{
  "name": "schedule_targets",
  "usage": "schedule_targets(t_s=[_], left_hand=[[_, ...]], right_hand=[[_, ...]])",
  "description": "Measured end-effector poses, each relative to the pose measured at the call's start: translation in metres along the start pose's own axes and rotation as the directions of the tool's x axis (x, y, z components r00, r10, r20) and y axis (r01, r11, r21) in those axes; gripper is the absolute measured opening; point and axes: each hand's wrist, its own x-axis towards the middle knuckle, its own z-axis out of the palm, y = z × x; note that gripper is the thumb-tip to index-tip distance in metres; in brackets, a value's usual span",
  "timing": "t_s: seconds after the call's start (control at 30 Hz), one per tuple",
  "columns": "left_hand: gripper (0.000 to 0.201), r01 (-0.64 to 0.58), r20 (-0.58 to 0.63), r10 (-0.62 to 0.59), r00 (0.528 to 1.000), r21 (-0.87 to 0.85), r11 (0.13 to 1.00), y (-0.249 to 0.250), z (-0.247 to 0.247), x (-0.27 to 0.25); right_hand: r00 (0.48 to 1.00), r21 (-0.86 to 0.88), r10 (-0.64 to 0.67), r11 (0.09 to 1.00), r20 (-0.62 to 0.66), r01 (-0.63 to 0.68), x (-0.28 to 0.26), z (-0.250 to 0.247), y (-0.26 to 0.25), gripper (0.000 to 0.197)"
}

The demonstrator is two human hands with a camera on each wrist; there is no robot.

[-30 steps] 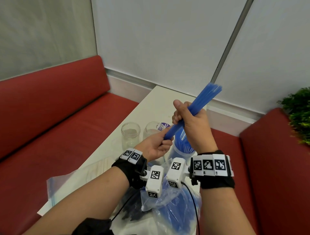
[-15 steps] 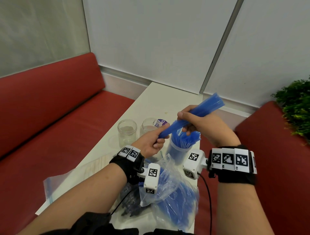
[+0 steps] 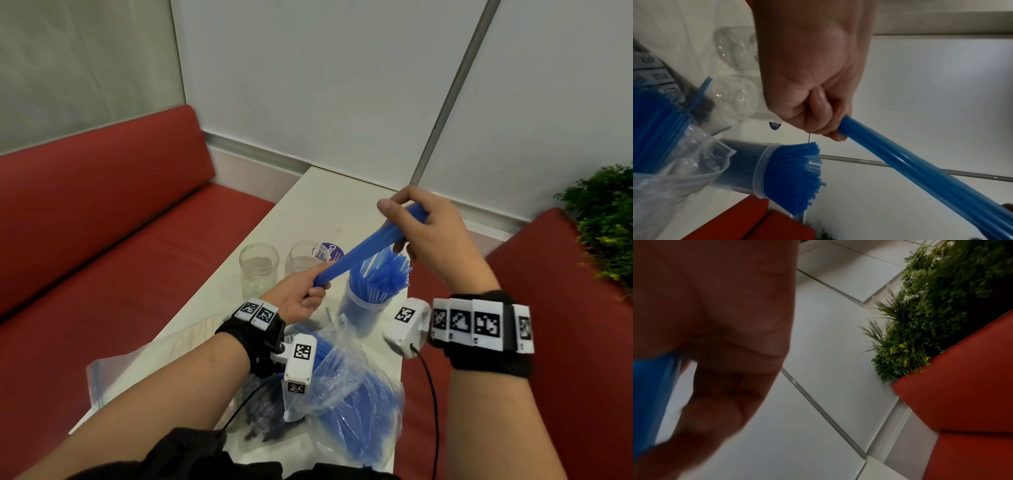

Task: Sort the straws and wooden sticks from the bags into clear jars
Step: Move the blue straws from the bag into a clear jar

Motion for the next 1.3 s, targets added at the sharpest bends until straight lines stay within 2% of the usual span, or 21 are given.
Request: schedule_targets(t_s=[0.07, 0.13, 0.2, 0.27, 0.33, 0.43, 0.47, 0.53, 0.63, 0.7, 0.77, 0.83, 0.87, 0.93, 1.07, 1.13, 1.2, 1.23, 1.3], left_hand=[[0.023, -0.001, -0.020, 0.002, 1.000, 0.019, 1.000, -0.003, -0.005, 0.002], [0.023, -0.014, -0.025, 0.015, 1.000, 0.023, 1.000, -0.004, -0.005, 0.005], [0.026, -0.038, -0.029, 0.038, 0.999, 0.000, 0.999, -0.003, 0.000, 0.008], [0.037, -0.069, -0.039, 0.069, 0.997, -0.002, 0.998, 0.000, 0.002, 0.011], [0.044, -0.086, -0.055, 0.094, 0.994, 0.128, 0.988, 0.002, -0.001, 0.015], [0.027, -0.082, -0.075, 0.127, 0.989, 0.432, 0.898, -0.002, -0.008, 0.020], [0.022, -0.082, -0.077, 0.147, 0.986, 0.545, 0.835, -0.006, -0.011, 0.022], [0.019, -0.093, -0.049, 0.204, 0.978, 0.769, 0.632, -0.014, -0.014, 0.027], [0.018, -0.143, 0.090, 0.248, 0.964, 0.969, 0.203, -0.030, -0.017, 0.032], [0.022, -0.189, 0.205, 0.168, 0.964, 0.976, -0.105, -0.042, -0.020, 0.034], [0.026, -0.236, 0.266, 0.030, 0.964, 0.897, -0.373, -0.057, -0.023, 0.035], [0.026, -0.299, 0.305, -0.095, 0.948, 0.744, -0.598, -0.072, -0.027, 0.033], [0.030, -0.325, 0.325, -0.130, 0.937, 0.669, -0.669, -0.079, -0.032, 0.032], [0.047, -0.316, 0.328, -0.138, 0.935, 0.584, -0.748, -0.091, -0.041, 0.030], [0.057, -0.249, 0.322, -0.097, 0.942, 0.473, -0.845, -0.101, -0.053, 0.029], [0.059, -0.236, 0.341, -0.080, 0.937, 0.446, -0.863, -0.104, -0.054, 0.030], [0.060, -0.226, 0.355, -0.062, 0.933, 0.441, -0.869, -0.105, -0.054, 0.031], [0.060, -0.228, 0.356, -0.064, 0.932, 0.440, -0.868, -0.106, -0.054, 0.032], [0.059, -0.240, 0.345, -0.084, 0.935, 0.440, -0.866, -0.107, -0.052, 0.033]], right_hand=[[0.989, 0.002, 0.059, 0.998, 0.138, -0.060, 0.000, -0.012, 0.001, 0.021], [0.984, 0.027, 0.048, 0.998, 0.170, -0.053, 0.002, -0.017, 0.002, 0.020], [0.992, 0.036, 0.040, 0.998, 0.121, -0.045, 0.007, -0.020, 0.004, 0.021], [0.999, 0.048, 0.041, 0.998, 0.033, -0.042, 0.013, -0.026, 0.008, 0.021], [0.997, 0.032, 0.041, 0.999, -0.068, -0.039, 0.020, -0.035, 0.016, 0.019], [0.979, -0.058, 0.080, 0.994, -0.185, -0.093, 0.031, -0.041, 0.034, 0.016], [0.972, -0.093, 0.103, 0.988, -0.212, -0.125, 0.034, -0.039, 0.043, 0.016], [0.961, -0.171, 0.156, 0.965, -0.229, -0.198, 0.042, -0.029, 0.062, 0.017], [0.960, -0.228, 0.227, 0.938, -0.163, -0.260, 0.048, -0.004, 0.093, 0.015], [0.962, -0.278, 0.257, 0.921, -0.096, -0.274, 0.049, 0.015, 0.114, 0.018], [0.959, -0.318, 0.282, 0.906, -0.045, -0.281, 0.046, 0.034, 0.131, 0.022], [0.943, -0.424, 0.333, 0.853, -0.006, -0.304, 0.041, 0.053, 0.146, 0.029], [0.930, -0.516, 0.367, 0.798, 0.006, -0.312, 0.038, 0.061, 0.153, 0.035], [0.918, -0.603, 0.397, 0.729, -0.017, -0.326, 0.031, 0.074, 0.163, 0.046], [0.956, -0.584, 0.246, 0.758, -0.157, -0.291, 0.021, 0.086, 0.173, 0.062], [0.957, -0.620, 0.284, 0.742, -0.057, -0.257, 0.016, 0.093, 0.179, 0.069], [0.931, -0.692, 0.355, 0.692, 0.082, -0.203, 0.012, 0.099, 0.188, 0.074], [0.923, -0.708, 0.370, 0.680, 0.108, -0.190, 0.012, 0.099, 0.190, 0.075], [0.939, -0.680, 0.336, 0.705, 0.070, -0.202, 0.016, 0.098, 0.188, 0.072]])
